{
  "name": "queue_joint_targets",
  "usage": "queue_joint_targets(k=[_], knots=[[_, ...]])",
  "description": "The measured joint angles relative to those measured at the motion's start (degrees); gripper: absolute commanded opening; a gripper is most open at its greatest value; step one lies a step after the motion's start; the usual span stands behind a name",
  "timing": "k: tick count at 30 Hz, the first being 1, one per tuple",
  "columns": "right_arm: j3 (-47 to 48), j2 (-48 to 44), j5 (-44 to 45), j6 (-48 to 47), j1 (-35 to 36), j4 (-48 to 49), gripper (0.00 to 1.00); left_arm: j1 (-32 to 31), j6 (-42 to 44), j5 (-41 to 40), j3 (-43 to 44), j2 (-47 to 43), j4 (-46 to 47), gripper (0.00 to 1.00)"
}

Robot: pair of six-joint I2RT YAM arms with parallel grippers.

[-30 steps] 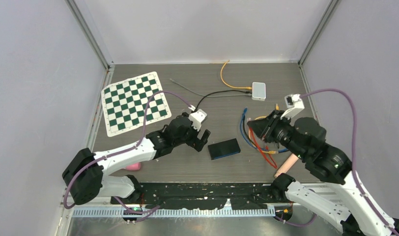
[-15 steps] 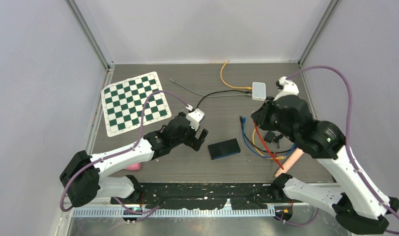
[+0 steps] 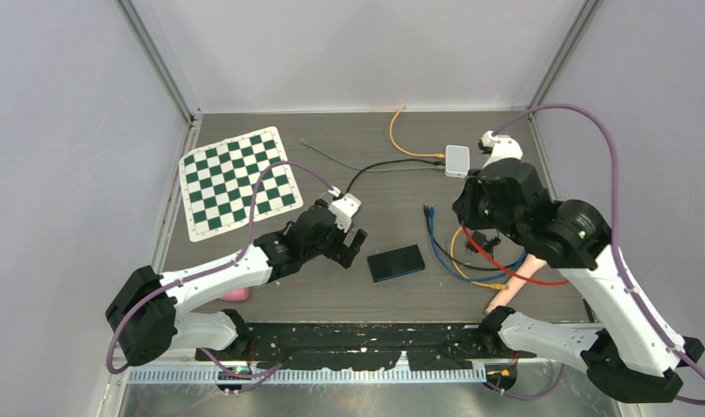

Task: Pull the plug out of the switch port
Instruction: Place the connector at the center of the board.

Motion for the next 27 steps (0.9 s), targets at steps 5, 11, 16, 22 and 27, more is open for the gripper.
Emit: queue_joint_targets(k=[5, 11, 16, 22, 27], knots=[[2.1, -2.25, 5.05, -0.63, 0.0, 1.7, 0.05, 0.0, 0.0, 0.02, 0.0, 0.15, -0.22, 1.0], [-0.35, -0.42, 12.9, -4.17, -1.49, 9.18, 0.05, 0.0, -0.04, 0.04, 0.0, 0.17, -0.31, 1.0], [-7.06, 6.36, 11.56, -5.62, -9.42, 20.13, 0.05, 0.0, -0.2, 0.0, -0.02, 0.07, -0.76, 1.0], [-16.74, 16.04, 3.08, -2.12, -19.52, 32.83, 0.05, 0.0, -0.57, -1.31, -2.4, -4.2, -1.57, 1.0], [-19.04, 23.32, -1.95, 3.98, -23.1, 40.02, 0.05, 0.0, -1.31, -2.86, -4.61, -8.81, -1.68, 1.0]])
